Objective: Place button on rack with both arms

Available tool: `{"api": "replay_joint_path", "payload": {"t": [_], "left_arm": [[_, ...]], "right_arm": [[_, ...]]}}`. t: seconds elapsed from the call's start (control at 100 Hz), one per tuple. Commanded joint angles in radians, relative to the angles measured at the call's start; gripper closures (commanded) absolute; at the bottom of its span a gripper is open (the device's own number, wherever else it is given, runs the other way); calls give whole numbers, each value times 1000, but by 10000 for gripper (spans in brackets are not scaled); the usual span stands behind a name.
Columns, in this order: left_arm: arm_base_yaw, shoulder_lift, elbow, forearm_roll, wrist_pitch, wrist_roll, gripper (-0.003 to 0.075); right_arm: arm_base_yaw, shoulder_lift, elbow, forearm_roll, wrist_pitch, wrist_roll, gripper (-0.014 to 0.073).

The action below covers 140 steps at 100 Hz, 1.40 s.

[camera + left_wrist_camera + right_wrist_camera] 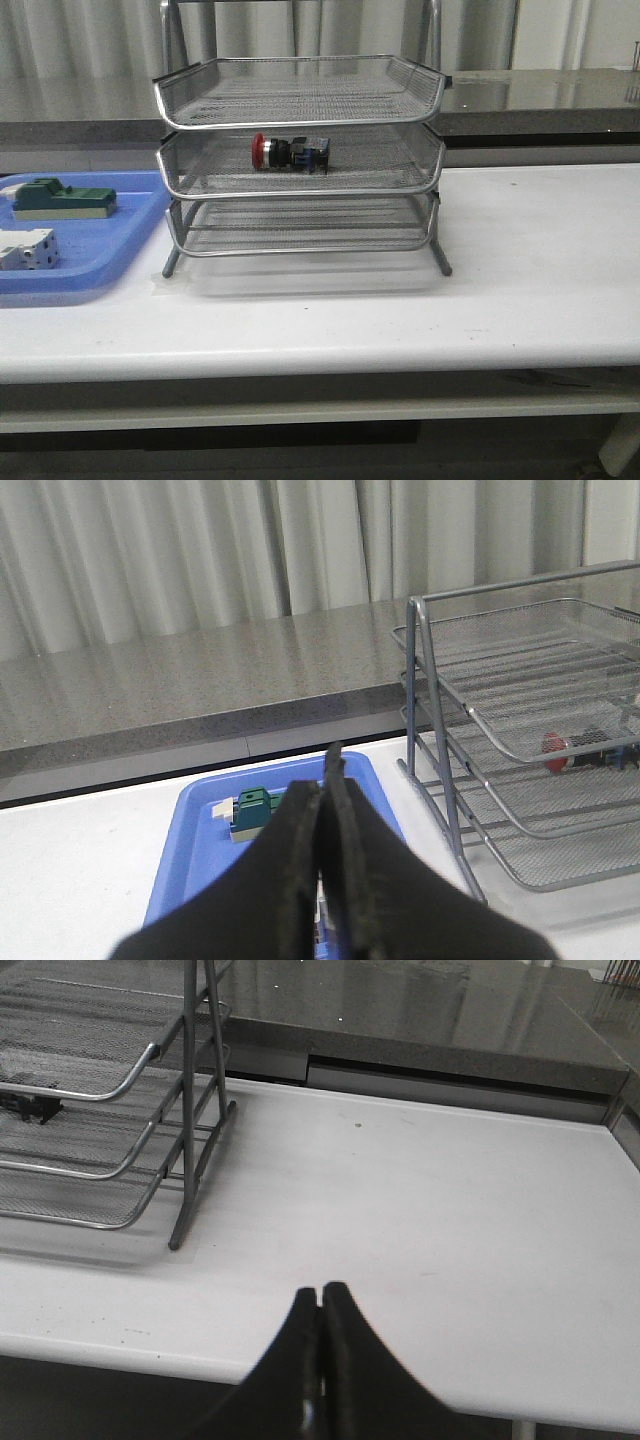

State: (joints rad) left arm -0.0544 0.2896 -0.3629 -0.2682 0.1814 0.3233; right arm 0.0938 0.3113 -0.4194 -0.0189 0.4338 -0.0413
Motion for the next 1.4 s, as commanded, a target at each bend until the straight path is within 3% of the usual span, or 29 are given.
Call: {"api": "replay_joint_path", "payload": {"t": [0.0, 0.38, 0.66, 1.39], "left_arm": [[2, 6, -26, -13, -82, -10, 741], [2, 6, -26, -13, -82, -10, 741], [2, 6, -26, -13, -82, -10, 741], [2, 6, -26, -13, -82, -10, 741]], "right_arm": [[-7, -2, -9, -28, -81, 0, 659], [-7, -198, 259, -28, -322, 41, 659], [-7, -313, 447, -28, -422, 97, 659], [-7, -334, 447, -28, -394, 97, 659]]}}
